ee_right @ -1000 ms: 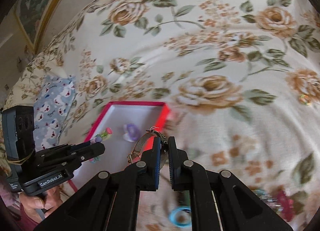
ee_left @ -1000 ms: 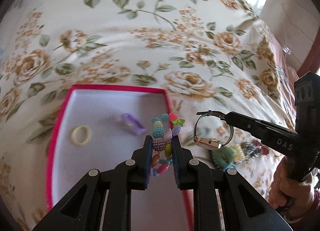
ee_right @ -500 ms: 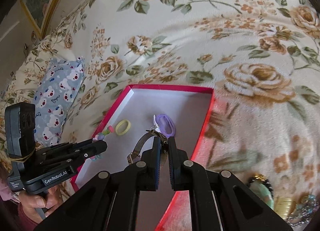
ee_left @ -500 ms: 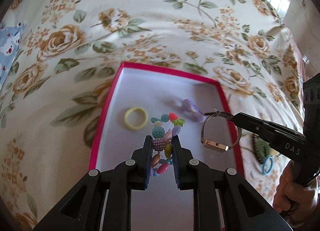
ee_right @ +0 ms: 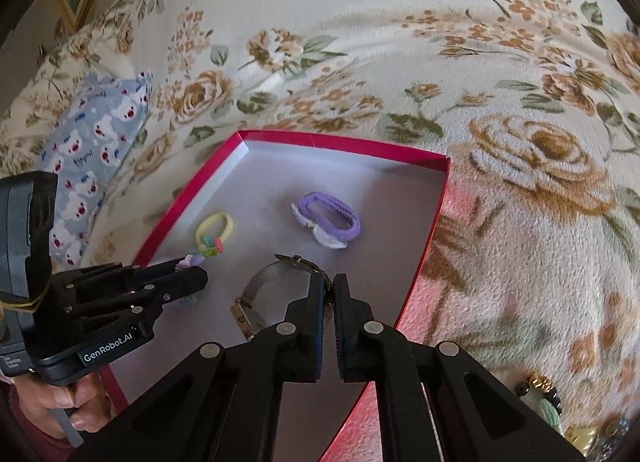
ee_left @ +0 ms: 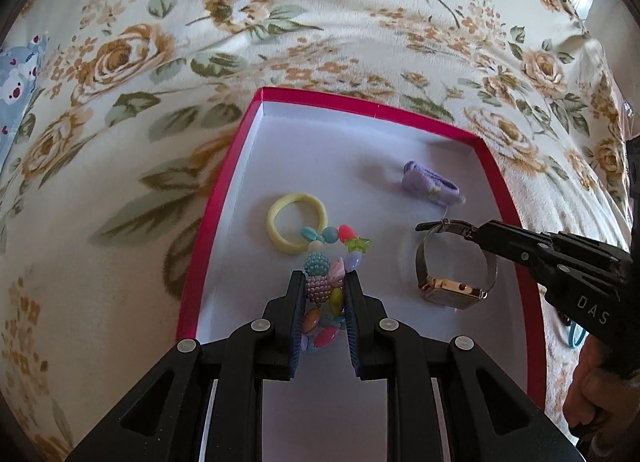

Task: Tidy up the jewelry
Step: 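Carry the watch and bracelet into the box and open both tools, then grasp the pink hair clip with the right tool while the left tool grasps the green hair clip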

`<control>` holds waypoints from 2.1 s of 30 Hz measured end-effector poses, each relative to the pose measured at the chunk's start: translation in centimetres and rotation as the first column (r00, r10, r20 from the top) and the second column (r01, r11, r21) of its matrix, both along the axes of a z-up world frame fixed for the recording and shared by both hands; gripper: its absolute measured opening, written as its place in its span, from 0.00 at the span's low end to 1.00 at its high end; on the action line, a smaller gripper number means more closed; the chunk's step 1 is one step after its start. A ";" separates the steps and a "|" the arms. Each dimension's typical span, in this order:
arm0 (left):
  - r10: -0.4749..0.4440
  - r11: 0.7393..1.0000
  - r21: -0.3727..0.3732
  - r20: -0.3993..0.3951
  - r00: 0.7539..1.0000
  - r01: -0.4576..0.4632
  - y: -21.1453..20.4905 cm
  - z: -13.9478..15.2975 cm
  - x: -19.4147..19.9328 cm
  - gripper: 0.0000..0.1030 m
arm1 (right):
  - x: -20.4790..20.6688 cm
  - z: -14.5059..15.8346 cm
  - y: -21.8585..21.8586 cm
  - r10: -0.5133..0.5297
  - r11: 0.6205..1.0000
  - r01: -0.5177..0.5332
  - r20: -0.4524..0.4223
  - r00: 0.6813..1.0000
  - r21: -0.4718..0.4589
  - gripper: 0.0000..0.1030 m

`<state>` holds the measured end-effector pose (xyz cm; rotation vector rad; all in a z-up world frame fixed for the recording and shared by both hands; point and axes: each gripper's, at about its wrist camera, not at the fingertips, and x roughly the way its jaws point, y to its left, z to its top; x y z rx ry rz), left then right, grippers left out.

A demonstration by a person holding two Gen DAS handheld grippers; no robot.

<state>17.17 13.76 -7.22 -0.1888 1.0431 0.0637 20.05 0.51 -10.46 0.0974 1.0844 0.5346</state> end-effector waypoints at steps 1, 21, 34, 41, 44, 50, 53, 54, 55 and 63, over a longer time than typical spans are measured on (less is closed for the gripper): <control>-0.002 1.000 0.005 0.000 1.000 0.002 -0.1 0.0 0.1 0.17 | 0.0 -0.1 0.1 0.004 1.000 -0.004 -0.002 1.000 -0.005 0.04; 0.026 0.999 0.019 0.021 0.999 -0.027 -0.3 1.5 -1.1 0.47 | -0.5 1.7 -1.4 -0.031 0.997 0.031 0.007 0.999 0.070 0.27; 0.065 0.997 -0.051 0.105 0.992 -0.060 -1.5 5.4 -6.3 0.69 | -5.3 5.7 -9.1 -0.160 0.977 0.151 0.052 0.986 0.149 0.51; 0.012 0.995 -0.096 0.103 0.995 -0.002 -4.2 5.8 -7.7 0.70 | -8.3 5.8 -14.6 -0.262 0.957 0.255 0.035 0.964 0.140 0.51; -0.014 0.994 -0.105 0.097 0.995 0.024 -5.3 5.7 -8.0 0.70 | -9.5 5.9 -16.7 -0.297 0.947 0.291 0.033 0.954 0.135 0.51; -0.061 0.992 -0.106 0.094 0.994 0.071 -7.9 5.9 -8.5 0.70 | -11.8 6.2 -20.2 -0.359 0.927 0.351 0.038 0.933 0.134 0.52; -0.096 0.989 -0.108 0.088 0.991 0.105 -9.2 5.8 -8.4 0.70 | -12.9 5.9 -21.8 -0.390 0.915 0.383 0.035 0.920 0.125 0.54; -0.110 0.987 -0.107 0.086 0.990 0.119 -9.7 5.8 -8.4 0.70 | -13.3 5.8 -22.4 -0.401 0.911 0.395 0.032 0.915 0.119 0.54; -0.119 0.986 -0.105 0.084 0.989 0.128 -10.1 5.8 -8.3 0.70 | -13.6 5.6 -23.0 -0.411 0.907 0.406 0.028 0.911 0.115 0.54; -0.196 0.975 -0.091 0.085 0.977 0.204 -13.4 5.9 -7.2 0.70 | -14.8 4.9 -25.5 -0.455 0.887 0.451 0.019 0.890 0.096 0.54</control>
